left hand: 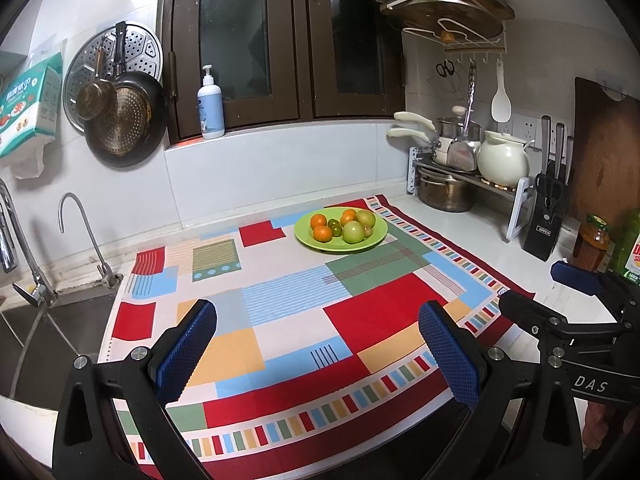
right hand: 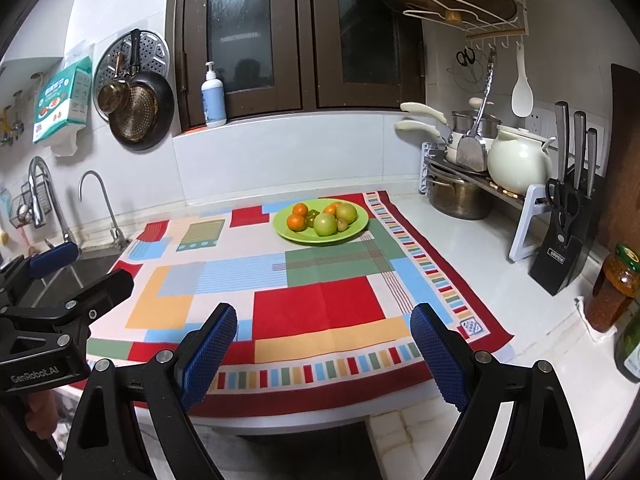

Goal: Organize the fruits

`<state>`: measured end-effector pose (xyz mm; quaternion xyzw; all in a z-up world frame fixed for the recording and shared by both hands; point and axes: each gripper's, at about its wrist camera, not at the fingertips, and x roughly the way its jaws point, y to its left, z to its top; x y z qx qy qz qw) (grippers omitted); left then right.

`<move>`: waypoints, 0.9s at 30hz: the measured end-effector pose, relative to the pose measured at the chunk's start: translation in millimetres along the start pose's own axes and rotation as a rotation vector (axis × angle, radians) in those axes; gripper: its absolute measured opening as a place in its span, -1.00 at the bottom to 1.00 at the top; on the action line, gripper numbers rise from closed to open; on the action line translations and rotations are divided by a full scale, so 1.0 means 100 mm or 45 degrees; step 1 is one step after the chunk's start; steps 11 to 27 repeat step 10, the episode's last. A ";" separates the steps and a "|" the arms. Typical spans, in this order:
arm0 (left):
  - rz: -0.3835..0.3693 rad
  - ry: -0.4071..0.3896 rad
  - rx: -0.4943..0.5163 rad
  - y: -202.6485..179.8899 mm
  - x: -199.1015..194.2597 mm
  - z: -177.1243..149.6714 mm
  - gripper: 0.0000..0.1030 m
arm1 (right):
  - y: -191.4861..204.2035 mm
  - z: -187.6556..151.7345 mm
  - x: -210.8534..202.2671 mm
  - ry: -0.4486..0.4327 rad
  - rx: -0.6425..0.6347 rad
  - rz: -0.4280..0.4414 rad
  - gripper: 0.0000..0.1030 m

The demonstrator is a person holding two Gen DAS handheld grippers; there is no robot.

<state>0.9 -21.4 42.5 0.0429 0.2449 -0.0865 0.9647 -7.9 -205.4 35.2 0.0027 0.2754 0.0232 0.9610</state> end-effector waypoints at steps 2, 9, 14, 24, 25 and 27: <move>-0.003 0.010 -0.004 0.00 0.01 -0.01 1.00 | 0.00 0.00 0.00 0.000 0.002 0.002 0.73; -0.010 0.034 -0.021 0.02 0.07 -0.02 1.00 | -0.02 -0.04 0.03 0.016 0.004 0.001 0.73; -0.011 0.036 -0.023 0.03 0.08 -0.02 1.00 | -0.01 -0.04 0.04 0.019 0.003 -0.001 0.73; -0.011 0.036 -0.023 0.03 0.08 -0.02 1.00 | -0.01 -0.04 0.04 0.019 0.003 -0.001 0.73; -0.011 0.036 -0.023 0.03 0.08 -0.02 1.00 | -0.01 -0.04 0.04 0.019 0.003 -0.001 0.73; -0.011 0.036 -0.023 0.03 0.08 -0.02 1.00 | -0.01 -0.04 0.04 0.019 0.003 -0.001 0.73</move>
